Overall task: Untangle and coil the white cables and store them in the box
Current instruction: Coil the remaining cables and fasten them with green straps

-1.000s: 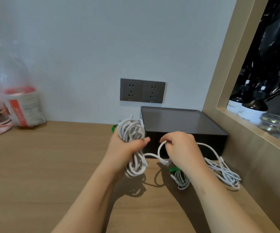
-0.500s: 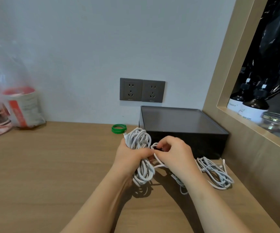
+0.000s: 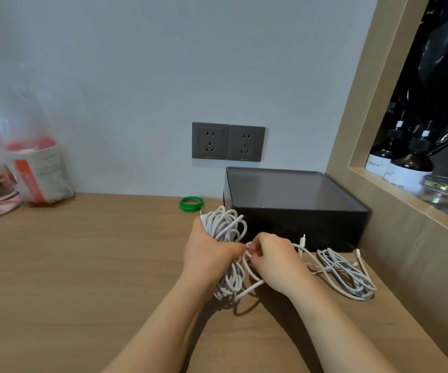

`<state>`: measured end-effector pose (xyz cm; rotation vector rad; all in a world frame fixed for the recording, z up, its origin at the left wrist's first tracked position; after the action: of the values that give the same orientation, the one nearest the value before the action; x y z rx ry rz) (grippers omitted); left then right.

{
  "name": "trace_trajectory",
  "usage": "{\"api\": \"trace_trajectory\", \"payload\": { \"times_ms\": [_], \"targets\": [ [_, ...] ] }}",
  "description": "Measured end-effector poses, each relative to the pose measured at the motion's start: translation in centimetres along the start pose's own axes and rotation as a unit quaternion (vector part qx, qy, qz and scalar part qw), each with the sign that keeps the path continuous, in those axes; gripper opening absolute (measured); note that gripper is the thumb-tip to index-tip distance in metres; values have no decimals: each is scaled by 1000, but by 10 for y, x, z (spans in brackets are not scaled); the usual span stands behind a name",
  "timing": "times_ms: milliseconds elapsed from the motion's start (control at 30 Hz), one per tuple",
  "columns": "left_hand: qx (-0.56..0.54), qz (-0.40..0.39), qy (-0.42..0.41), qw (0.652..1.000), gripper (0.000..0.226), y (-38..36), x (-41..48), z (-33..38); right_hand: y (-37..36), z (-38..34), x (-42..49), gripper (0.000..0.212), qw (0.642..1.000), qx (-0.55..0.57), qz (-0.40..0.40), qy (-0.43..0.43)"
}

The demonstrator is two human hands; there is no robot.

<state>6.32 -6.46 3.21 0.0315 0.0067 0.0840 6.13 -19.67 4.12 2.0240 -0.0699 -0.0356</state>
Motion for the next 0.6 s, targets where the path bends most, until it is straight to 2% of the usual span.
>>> {"api": "trace_trajectory", "payload": {
  "times_ms": [133, 267, 400, 533, 600],
  "targets": [
    [-75, -36, 48, 995, 60, -7, -2, -6, 12, -8, -11, 16, 988, 127, 59, 63],
    [-38, 8, 20, 999, 53, 5, 1, 1, 18, -5, -17, 10, 972, 219, 56, 60],
    [-17, 65, -23, 997, 52, 26, 7, 10, 24, -6, -29, 9, 941, 333, 11, 63],
    [-3, 64, -54, 997, 50, 27, 6, 15, 18, -8, -36, 12, 911, 402, -83, 30],
    [26, 64, -85, 994, 49, 23, 3, 20, 17, -8, -37, 13, 925, 366, -105, -3]
  ]
}}
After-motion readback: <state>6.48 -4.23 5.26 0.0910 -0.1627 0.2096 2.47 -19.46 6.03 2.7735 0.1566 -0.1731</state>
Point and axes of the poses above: each hand's wrist, its own x-axis towards the middle knuckle, its own y-axis out of the back of the hand, z = x × y, the point moved 8 cm from there along x, towards the middle knuckle, and after that the axes turned 1 degree about z, right-handed, at the moved point
